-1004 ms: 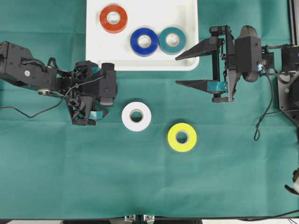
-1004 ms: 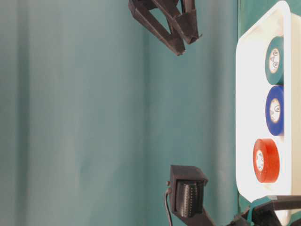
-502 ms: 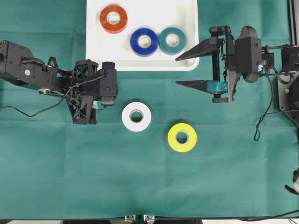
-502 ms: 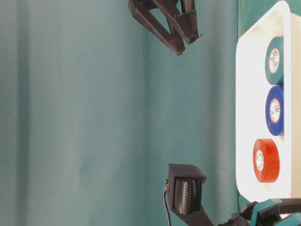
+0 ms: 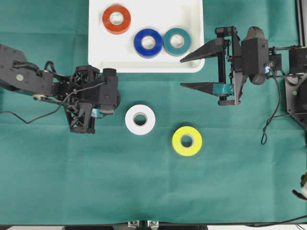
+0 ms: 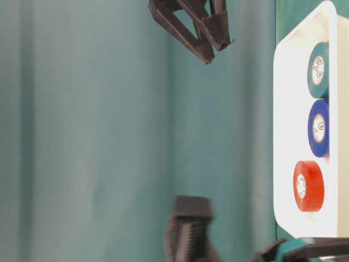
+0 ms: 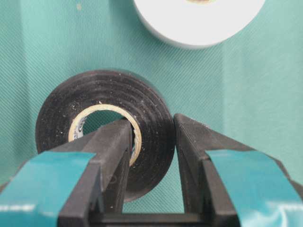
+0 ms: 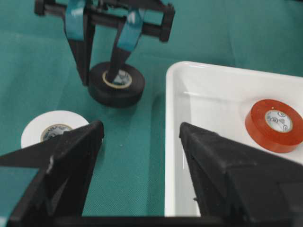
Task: Put the tape alternately from left to right into the white case.
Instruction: 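Lift the black roll with the left gripper into the tray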
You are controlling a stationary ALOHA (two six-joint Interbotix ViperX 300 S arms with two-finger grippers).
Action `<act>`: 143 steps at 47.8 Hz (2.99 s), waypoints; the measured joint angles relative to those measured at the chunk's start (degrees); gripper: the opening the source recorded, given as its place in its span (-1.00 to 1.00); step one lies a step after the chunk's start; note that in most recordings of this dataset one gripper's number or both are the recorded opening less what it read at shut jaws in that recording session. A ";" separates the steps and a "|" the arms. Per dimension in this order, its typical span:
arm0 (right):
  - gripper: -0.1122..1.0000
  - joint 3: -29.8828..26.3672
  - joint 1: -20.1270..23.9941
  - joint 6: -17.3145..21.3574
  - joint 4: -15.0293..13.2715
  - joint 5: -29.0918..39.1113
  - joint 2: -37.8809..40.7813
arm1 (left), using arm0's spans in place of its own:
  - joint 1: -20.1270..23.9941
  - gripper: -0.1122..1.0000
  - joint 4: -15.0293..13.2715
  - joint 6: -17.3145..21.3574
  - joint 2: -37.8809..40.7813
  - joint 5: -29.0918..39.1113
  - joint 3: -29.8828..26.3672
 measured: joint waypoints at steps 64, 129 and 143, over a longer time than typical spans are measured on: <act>0.51 0.00 0.00 0.09 0.00 0.00 0.00 | 18.63 -0.87 0.09 19.86 -3.34 1.49 -2.46; 0.51 0.09 0.00 0.18 0.00 -0.09 0.00 | 21.62 -0.28 0.09 23.99 2.55 0.70 -5.54; 0.51 0.09 0.09 0.18 0.00 -0.09 0.00 | 21.45 0.82 0.09 23.99 0.00 1.05 -5.36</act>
